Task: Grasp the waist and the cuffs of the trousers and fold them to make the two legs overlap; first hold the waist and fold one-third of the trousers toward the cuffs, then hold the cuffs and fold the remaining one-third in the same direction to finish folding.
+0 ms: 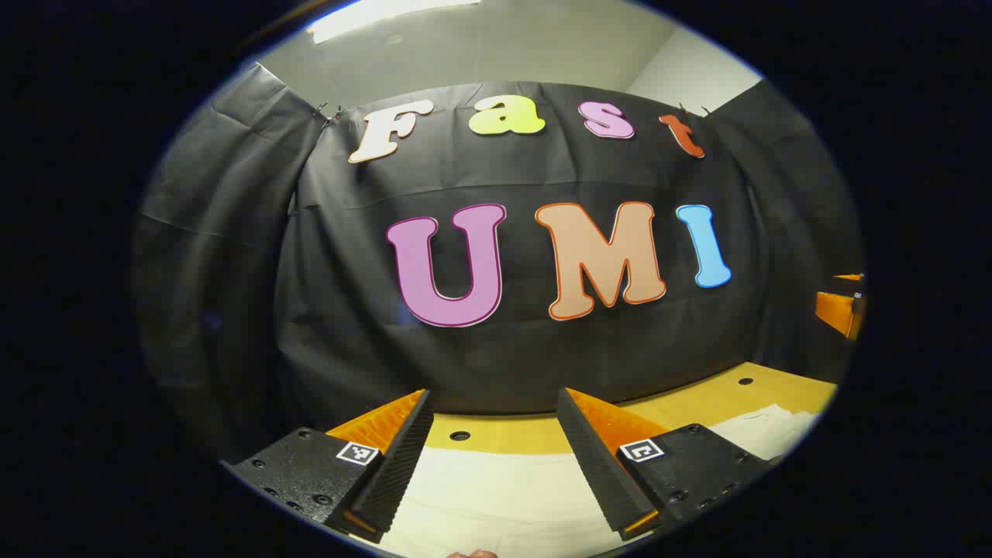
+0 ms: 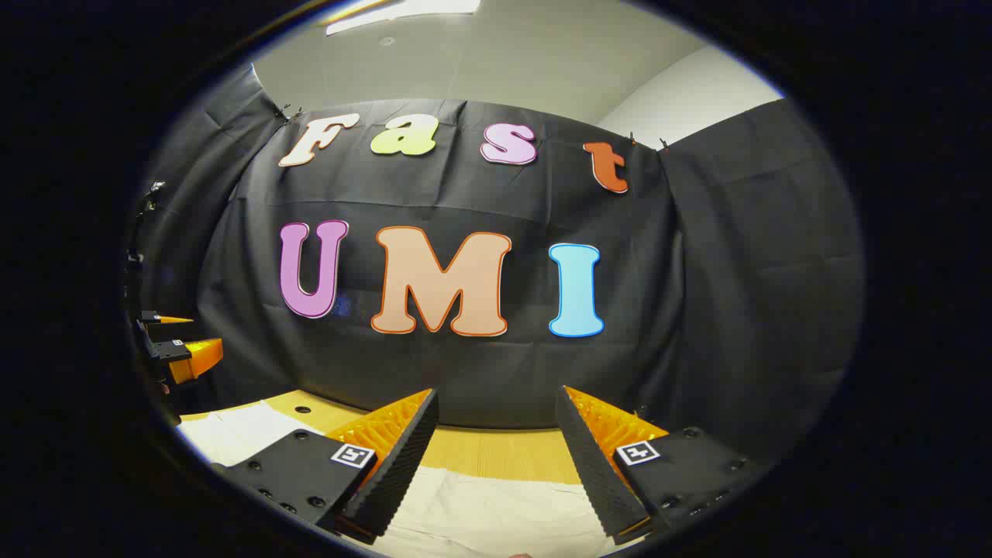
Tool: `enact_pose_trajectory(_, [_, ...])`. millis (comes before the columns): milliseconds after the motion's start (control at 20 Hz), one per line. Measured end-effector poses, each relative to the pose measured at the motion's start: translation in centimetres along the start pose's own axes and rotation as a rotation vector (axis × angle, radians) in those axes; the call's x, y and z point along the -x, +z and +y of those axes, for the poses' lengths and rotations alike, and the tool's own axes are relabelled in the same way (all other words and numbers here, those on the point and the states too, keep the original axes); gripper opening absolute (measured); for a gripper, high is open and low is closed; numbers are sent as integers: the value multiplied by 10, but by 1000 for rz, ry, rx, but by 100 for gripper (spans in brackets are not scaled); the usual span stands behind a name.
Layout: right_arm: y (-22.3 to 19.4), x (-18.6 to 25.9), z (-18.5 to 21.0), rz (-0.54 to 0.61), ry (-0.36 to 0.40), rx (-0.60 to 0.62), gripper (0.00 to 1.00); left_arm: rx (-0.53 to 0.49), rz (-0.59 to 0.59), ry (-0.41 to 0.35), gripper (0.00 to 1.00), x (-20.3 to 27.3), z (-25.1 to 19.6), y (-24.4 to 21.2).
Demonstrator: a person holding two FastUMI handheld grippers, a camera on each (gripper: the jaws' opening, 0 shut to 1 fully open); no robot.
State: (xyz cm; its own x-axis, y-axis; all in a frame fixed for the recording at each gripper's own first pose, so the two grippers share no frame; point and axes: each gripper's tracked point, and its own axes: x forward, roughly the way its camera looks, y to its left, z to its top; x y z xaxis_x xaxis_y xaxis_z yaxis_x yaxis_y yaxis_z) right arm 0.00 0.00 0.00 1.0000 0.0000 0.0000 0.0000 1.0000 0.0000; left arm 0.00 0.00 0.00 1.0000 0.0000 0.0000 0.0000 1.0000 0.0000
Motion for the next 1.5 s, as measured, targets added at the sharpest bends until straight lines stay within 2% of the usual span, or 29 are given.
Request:
enact_pose_trajectory(150, [-9, -3, -5, 13, 17, -21, 97, -17, -7, 46, 97, 5, 9, 1])
enact_pose_trajectory(350, [1, -4, -18, 10, -56, -22, 97, -20, -5, 29, 96, -4, 18, 2])
enact_pose_trajectory(550, [11, -8, 0, -21, -55, 23, 97, -7, -21, 32, 96, -10, 36, 4])
enact_pose_trajectory(600, [11, -8, 7, -22, -44, 26, 97, -4, -20, 25, 100, -11, 37, 3])
enact_pose_trajectory(700, [15, -9, 14, -30, -43, 35, 97, -19, -20, 34, 96, -11, 48, 2])
enact_pose_trajectory(1000, [16, -18, 28, -31, -34, 42, 97, -30, -9, 66, 96, -9, 77, -5])
enact_pose_trajectory(1050, [17, -19, 29, -32, -35, 40, 97, -29, -9, 68, 99, -9, 80, -6])
enact_pose_trajectory(1150, [17, -21, 32, -34, -34, 41, 97, -34, -3, 66, 96, -10, 83, -9])
enact_pose_trajectory(1200, [17, -22, 33, -34, -33, 44, 97, -44, 5, 63, 99, -10, 86, -12])
enact_pose_trajectory(1500, [12, -25, 33, -22, -22, 60, 97, -195, 27, 49, 96, 0, 119, -28])
